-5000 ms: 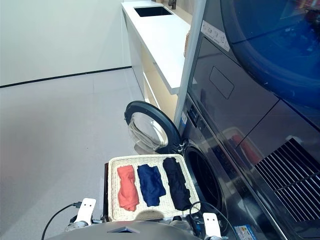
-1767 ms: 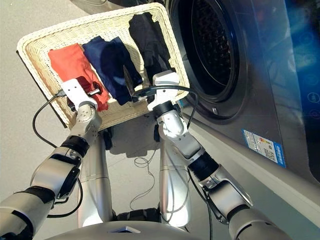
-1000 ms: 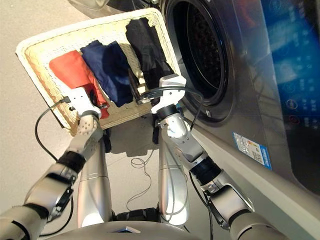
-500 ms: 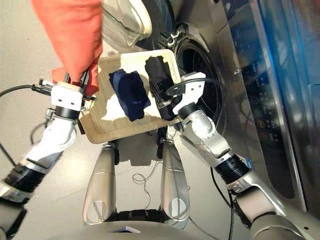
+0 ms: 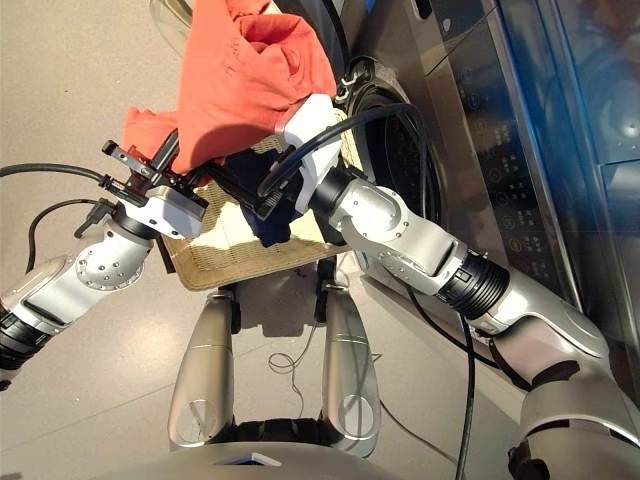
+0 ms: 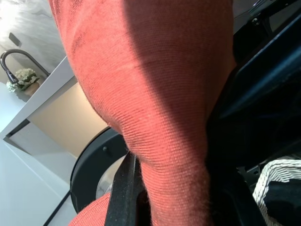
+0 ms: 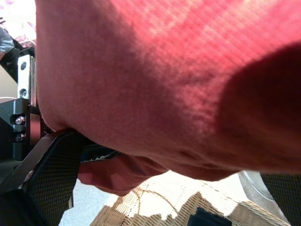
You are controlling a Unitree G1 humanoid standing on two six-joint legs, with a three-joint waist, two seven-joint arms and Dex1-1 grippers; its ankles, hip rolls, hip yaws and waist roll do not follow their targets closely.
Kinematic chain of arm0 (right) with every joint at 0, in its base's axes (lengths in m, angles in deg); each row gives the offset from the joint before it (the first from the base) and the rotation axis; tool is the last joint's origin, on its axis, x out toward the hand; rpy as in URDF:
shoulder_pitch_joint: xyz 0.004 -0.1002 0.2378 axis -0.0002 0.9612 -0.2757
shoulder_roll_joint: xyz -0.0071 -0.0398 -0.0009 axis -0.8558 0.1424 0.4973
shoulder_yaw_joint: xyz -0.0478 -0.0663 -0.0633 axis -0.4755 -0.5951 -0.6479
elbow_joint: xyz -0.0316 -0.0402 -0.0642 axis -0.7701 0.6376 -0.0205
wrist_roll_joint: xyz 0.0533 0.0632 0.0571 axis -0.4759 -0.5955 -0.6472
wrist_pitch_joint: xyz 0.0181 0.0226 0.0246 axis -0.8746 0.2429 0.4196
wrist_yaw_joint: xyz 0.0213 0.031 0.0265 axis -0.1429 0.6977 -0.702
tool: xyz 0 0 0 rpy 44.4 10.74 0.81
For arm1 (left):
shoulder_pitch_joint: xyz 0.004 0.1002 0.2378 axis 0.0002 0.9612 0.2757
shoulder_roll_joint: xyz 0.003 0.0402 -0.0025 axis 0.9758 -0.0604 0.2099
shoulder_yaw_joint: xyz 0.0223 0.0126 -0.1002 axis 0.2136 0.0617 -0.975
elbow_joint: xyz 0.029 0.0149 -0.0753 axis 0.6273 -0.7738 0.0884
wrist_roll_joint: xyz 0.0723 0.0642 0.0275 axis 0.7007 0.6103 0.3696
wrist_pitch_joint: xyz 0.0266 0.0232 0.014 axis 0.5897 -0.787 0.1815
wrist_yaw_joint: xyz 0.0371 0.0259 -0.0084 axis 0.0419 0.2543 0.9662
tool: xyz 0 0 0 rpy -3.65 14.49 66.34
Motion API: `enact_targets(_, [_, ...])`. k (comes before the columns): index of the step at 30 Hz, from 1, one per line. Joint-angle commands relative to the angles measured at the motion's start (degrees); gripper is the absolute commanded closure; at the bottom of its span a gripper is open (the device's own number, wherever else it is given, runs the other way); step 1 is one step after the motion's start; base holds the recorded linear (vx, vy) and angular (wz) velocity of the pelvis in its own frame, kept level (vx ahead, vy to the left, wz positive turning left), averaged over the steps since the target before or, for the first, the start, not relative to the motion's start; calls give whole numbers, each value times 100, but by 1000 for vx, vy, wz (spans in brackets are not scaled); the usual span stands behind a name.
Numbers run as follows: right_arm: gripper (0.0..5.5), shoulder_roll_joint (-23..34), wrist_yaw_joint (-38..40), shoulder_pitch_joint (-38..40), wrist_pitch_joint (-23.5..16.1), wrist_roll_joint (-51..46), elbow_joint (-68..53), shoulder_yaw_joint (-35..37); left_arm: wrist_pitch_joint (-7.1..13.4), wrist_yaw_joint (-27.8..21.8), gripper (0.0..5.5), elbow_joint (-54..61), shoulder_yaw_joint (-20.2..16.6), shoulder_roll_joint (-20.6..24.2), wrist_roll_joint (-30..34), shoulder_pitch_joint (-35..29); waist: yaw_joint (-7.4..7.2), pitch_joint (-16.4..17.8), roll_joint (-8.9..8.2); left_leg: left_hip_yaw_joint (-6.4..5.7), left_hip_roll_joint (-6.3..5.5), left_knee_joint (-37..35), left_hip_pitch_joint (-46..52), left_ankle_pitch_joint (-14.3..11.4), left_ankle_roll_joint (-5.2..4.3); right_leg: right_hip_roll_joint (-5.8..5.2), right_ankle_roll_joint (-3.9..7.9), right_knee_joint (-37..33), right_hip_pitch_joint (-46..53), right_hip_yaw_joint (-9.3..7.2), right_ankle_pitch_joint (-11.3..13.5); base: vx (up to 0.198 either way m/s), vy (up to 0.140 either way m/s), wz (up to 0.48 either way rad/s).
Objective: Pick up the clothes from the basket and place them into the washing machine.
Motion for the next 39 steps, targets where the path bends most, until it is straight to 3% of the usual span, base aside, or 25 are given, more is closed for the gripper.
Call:
enact_targets(1, [0,74,-59,-1048,-393,-226,-870,29,321,-97,550,823,314,-6,302,-231,-16,-67,120,104,-85,-154,115,265,227,-204,400,-116,291,230,-167,0,0,0])
enact_targets(7, [0,-39,22,-970,-435,-124,-798,97,290,-70,550,774,411,-100,360,-323,-22,-67,142,101,-102,-105,41,254,243,-205,404,-127,248,252,-143,0,0,0])
enact_targets(8, [293,-55,51,-940,-453,-86,-803,121,278,-56,550,758,425,-112,380,-335,-28,-67,150,98,-106,-83,20,247,247,-211,404,-120,233,255,-140,0,0,0])
enact_targets(10, [550,-139,114,-835,-495,-15,-789,210,264,-32,550,727,443,-154,405,-351,-31,-67,169,101,-113,-72,-1,241,255,-213,407,-112,215,260,-137,0,0,0])
enact_targets(19, [550,-374,308,-524,-645,346,-809,552,230,59,550,544,542,-304,543,-347,-36,-67,195,97,-151,-23,-63,228,275,-223,405,-91,185,256,-144,0,0,0])
enact_targets(35, [550,-209,310,-406,-791,226,-910,639,238,89,550,420,489,-133,605,78,-17,-67,204,97,-169,70,-146,209,287,-242,414,-87,155,300,-120,0,0,0])
enact_targets(36, [550,-259,342,-347,-819,231,-889,691,235,90,434,407,489,-150,600,102,-15,-67,213,96,-172,79,-151,208,290,-245,413,-83,154,300,-118,0,0,0])
enact_targets(37, [550,-380,451,-212,-869,304,-824,819,230,103,56,389,466,-199,583,158,-17,-67,229,93,-179,83,-160,205,298,-241,413,-86,144,307,-116,0,0,0])
enact_targets(38, [550,-500,523,-112,-884,360,-746,908,223,108,0,363,460,-237,564,181,-15,-67,241,96,-179,86,-163,205,303,-244,413,-85,142,301,-113,0,0,0])
enact_targets(39, [550,-506,526,-106,-883,367,-746,912,224,109,0,360,467,-233,565,179,-11,-67,236,95,-179,87,-160,204,303,-244,413,-86,146,301,-113,0,0,0])
